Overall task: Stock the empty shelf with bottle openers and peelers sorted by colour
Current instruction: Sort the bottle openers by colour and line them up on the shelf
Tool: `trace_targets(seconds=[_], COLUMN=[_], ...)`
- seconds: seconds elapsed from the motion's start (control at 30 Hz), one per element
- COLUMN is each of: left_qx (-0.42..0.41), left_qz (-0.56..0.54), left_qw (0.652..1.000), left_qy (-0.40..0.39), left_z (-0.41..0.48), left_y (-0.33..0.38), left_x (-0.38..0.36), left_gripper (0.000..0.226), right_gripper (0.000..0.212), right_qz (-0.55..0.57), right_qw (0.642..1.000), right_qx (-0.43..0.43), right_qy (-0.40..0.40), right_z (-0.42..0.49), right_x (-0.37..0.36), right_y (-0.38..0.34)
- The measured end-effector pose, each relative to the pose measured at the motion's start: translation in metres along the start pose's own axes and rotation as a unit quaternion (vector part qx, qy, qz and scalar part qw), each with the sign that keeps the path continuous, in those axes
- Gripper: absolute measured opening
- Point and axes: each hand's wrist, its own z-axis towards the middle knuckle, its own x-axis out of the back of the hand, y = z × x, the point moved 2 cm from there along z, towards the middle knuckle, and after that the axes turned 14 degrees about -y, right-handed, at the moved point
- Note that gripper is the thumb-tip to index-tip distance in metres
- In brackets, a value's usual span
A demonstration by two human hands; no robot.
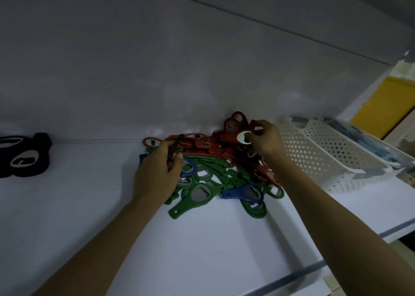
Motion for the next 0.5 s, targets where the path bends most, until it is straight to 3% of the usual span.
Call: trace_targets(seconds=[0.07,0.13,0.2,0.3,0.37,0.5], left_qx=[0.004,0.02,0.033,0.049,0.057,0.058], left_qz=[-0.022,-0.059,-0.115,-0.17,-0.186,-0.229], left_qw=[1.0,0.998,0.99,0.977,0.974,0.966], left_qy=[0.002,0.031,0.074,0.116,0.117,0.101], left_z=[0.001,0.002,0.002,0.001,0.001,0.003], left_y=[0.0,-0.002,-0.004,-0.008,-0.01,-0.013], left_x=[0.0,0.003,0.007,0.011,0.011,0.009], left_gripper=[0.005,0.004,0.002,0.002,0.004,0.008], right_gripper=[0.045,0.05,0.063,0.079,0.077,0.053], right_qz=[-0.096,-0.245,-0.343,-0.339,-0.347,-0.29], right_qw=[0.993,0.96,0.924,0.9,0.887,0.902], right_qx=[0.045,0.063,0.096,0.149,0.155,0.25], right_qy=[-0.048,-0.118,-0.136,-0.228,-0.263,-0.196], right_z=[-0.003,-0.005,-0.006,-0.01,-0.015,-0.034], right_x=[-0.004,-0.015,-0.032,-0.072,-0.093,-0.087], right_y=[-0.013,-0.028,-0.042,-0.063,-0.066,-0.054])
